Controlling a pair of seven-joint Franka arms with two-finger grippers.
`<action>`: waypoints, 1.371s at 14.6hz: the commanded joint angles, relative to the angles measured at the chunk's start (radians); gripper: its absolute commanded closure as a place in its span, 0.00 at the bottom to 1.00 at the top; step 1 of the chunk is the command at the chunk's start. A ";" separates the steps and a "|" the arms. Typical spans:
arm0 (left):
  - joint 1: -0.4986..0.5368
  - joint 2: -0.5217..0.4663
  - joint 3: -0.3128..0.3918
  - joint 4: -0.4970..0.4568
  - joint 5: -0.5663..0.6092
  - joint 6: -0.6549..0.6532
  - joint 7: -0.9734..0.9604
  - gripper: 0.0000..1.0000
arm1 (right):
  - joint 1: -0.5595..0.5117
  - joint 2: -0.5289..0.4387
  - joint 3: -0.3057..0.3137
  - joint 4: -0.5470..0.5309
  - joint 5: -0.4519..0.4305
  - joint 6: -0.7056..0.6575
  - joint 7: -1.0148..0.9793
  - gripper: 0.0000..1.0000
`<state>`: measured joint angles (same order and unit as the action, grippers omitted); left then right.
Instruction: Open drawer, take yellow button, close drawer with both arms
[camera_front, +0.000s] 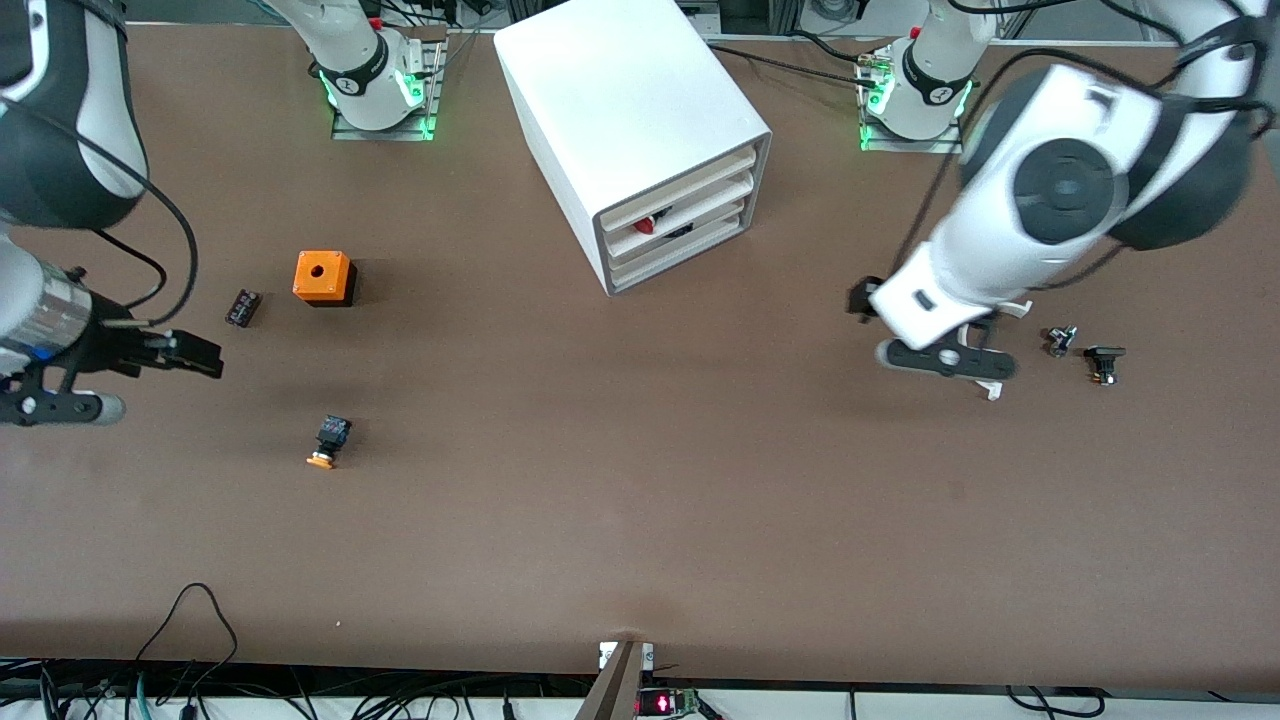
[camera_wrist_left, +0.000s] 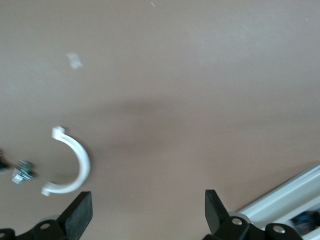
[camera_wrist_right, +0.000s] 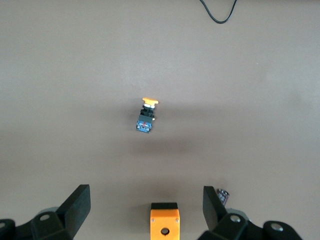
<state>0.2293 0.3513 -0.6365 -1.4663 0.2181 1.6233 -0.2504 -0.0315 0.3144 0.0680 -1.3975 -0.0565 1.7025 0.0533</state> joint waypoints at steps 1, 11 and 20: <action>-0.051 -0.092 0.169 -0.005 -0.046 -0.016 0.228 0.00 | -0.001 -0.089 0.015 -0.034 -0.020 -0.056 0.074 0.00; -0.252 -0.403 0.589 -0.267 -0.193 0.112 0.250 0.00 | -0.024 -0.376 0.070 -0.227 -0.011 -0.098 0.051 0.00; -0.257 -0.399 0.584 -0.238 -0.181 0.033 0.253 0.00 | 0.022 -0.393 -0.014 -0.227 0.102 -0.130 0.051 0.00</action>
<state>-0.0225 -0.0357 -0.0632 -1.7111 0.0435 1.6764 0.0067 -0.0244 -0.0595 0.0906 -1.6130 -0.0066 1.5824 0.1110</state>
